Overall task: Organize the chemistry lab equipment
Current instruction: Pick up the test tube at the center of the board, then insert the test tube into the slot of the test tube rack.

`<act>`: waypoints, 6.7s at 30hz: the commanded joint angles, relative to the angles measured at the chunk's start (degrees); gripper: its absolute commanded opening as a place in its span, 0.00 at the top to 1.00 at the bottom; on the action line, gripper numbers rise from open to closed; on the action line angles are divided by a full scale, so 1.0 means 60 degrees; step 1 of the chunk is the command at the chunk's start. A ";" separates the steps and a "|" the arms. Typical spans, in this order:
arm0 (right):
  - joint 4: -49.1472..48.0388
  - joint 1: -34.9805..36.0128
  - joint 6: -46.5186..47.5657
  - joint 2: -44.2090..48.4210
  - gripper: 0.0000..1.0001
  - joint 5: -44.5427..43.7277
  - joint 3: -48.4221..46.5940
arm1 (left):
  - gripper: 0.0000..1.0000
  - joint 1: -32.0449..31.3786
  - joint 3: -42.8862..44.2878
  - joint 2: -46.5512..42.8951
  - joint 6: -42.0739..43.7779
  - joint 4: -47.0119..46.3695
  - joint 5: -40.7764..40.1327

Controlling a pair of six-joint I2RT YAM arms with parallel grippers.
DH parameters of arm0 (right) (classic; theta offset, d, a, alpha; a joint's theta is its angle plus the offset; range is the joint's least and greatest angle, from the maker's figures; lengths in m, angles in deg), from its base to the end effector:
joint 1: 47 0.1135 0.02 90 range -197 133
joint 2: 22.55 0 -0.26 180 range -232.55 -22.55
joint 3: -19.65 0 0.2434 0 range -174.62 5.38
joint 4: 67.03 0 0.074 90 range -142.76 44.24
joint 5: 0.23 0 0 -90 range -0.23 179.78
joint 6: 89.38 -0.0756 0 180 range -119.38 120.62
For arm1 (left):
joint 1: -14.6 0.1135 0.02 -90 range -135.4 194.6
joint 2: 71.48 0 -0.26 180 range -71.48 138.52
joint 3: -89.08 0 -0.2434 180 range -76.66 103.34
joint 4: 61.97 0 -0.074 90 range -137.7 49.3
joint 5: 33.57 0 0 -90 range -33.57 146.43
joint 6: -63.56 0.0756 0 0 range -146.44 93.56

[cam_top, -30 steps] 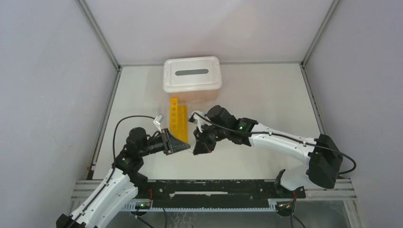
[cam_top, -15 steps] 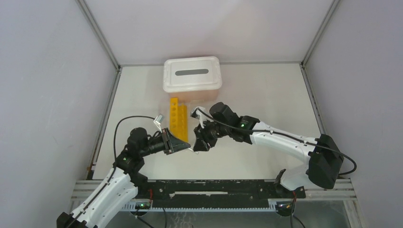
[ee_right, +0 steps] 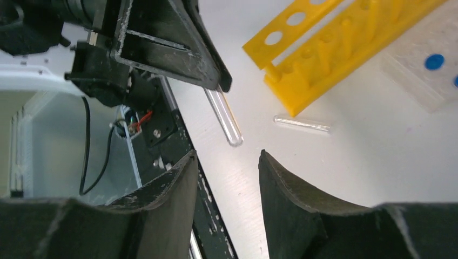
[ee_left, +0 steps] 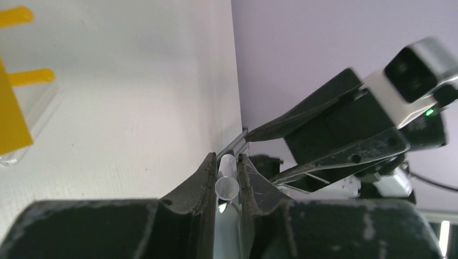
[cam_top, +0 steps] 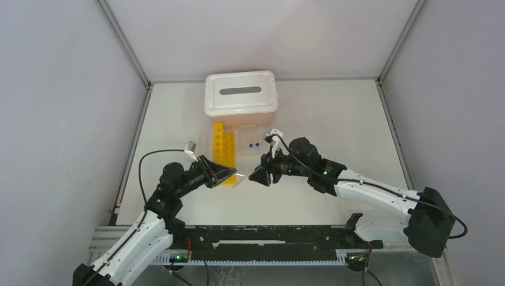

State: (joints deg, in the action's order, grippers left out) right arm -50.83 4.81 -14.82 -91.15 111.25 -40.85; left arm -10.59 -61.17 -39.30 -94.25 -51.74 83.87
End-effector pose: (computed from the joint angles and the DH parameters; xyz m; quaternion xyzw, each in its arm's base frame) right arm 0.1623 0.2511 0.2619 -0.3536 0.7526 0.4255 0.3571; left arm 0.1488 -0.1085 0.2107 -0.1376 0.7605 -0.5678 0.2835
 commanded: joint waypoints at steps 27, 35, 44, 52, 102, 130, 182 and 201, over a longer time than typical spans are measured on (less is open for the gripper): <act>-0.8303 -0.1339 -0.4754 -0.1004 0.48 0.0355 0.2660 | 0.91 0.0170 -0.1516 0.2149 -0.4086 -0.6630 -0.1061; -0.8608 -0.1355 -0.4931 -0.1501 0.51 0.0580 0.2486 | 0.91 0.0170 -0.1461 0.2575 -0.4071 -0.6934 -0.0974; -0.8666 -0.1384 -0.4988 -0.1721 0.54 0.0750 0.2268 | 0.91 0.0169 -0.1394 0.2931 -0.4032 -0.7165 -0.0826; -0.8862 -0.1361 -0.5086 -0.2009 0.55 0.0844 0.2184 | 0.91 0.0170 -0.1302 0.3078 -0.4046 -0.7297 -0.0807; -0.8362 -0.1501 -0.5033 -0.2248 0.84 0.0808 0.1752 | 0.60 0.0162 -0.1429 0.3872 -0.4194 -0.8146 -0.0572; 0.2584 0.0373 -0.1015 -0.3402 0.85 -0.4144 -0.4854 | 0.45 0.0414 0.0398 -0.2274 0.0755 0.3193 -0.4675; 0.6665 0.0842 -0.0069 -0.6488 0.89 -0.5593 -0.8773 | 0.72 0.0420 -0.1099 0.1141 0.1148 -0.0578 -0.5171; 0.6996 0.1241 0.0039 -0.6402 0.90 -0.5990 -0.8821 | 0.93 0.0431 -0.1947 0.0017 0.1209 0.0016 -0.4889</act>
State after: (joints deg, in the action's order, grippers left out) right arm -8.38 11.54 -15.91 -130.32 76.47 -91.76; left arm -8.43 -69.61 -39.02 -87.97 -53.33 53.82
